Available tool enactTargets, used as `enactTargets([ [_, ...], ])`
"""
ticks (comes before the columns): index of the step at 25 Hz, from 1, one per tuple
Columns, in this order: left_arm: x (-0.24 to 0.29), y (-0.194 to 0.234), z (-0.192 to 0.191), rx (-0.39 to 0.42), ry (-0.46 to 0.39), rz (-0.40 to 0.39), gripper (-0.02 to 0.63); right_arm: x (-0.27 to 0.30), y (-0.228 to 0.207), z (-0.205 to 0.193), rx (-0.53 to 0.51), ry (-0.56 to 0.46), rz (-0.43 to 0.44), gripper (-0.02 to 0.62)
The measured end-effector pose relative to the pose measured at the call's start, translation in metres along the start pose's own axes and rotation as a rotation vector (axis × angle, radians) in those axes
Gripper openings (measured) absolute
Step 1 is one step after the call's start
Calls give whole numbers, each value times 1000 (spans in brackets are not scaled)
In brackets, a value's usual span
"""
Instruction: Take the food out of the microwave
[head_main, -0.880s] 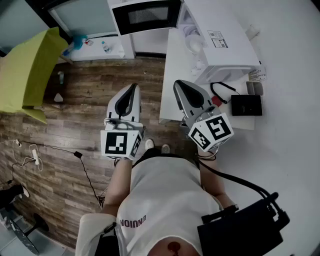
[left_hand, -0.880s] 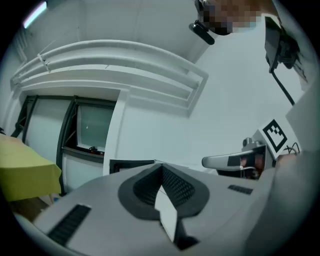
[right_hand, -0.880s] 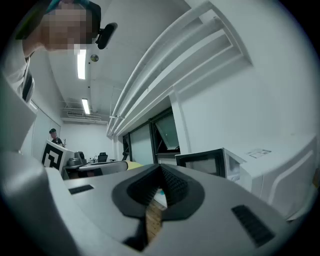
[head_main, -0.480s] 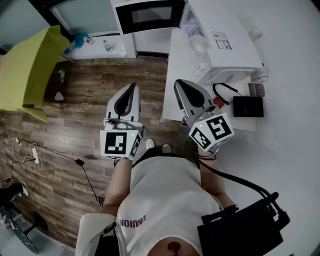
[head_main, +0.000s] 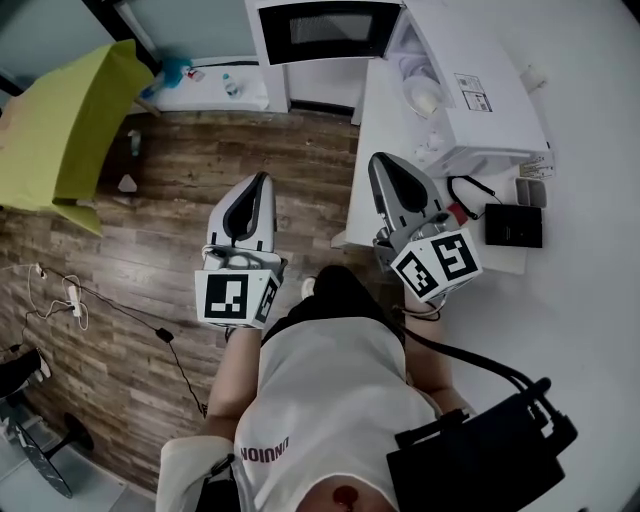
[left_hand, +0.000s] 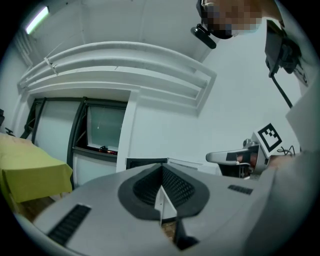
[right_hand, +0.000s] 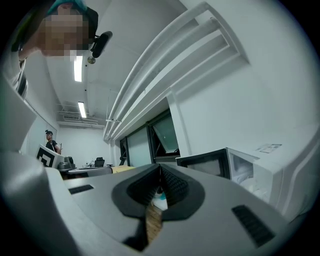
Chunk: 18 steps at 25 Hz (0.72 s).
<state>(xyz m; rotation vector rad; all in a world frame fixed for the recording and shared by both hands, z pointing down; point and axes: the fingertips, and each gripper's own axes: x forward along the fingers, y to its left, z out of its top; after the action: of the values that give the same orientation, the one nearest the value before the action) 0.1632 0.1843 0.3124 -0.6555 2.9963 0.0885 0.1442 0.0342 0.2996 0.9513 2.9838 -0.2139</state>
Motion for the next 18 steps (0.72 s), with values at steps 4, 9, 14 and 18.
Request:
enactTargets([
  [4,2,16,-10,-15,16,31,13,12,-3,-7,5,11,2,21],
  [9,21,25,-16,-12,19,18,13,32,-15,-13,9,12,-1,21],
  [14,56,43,-26,-20,19,-3,14,61,-36,-19,0,21,-12,21],
  [18,96,54,-33,-14,40,-59,13,93,-61,-21,17,9,-52,21],
])
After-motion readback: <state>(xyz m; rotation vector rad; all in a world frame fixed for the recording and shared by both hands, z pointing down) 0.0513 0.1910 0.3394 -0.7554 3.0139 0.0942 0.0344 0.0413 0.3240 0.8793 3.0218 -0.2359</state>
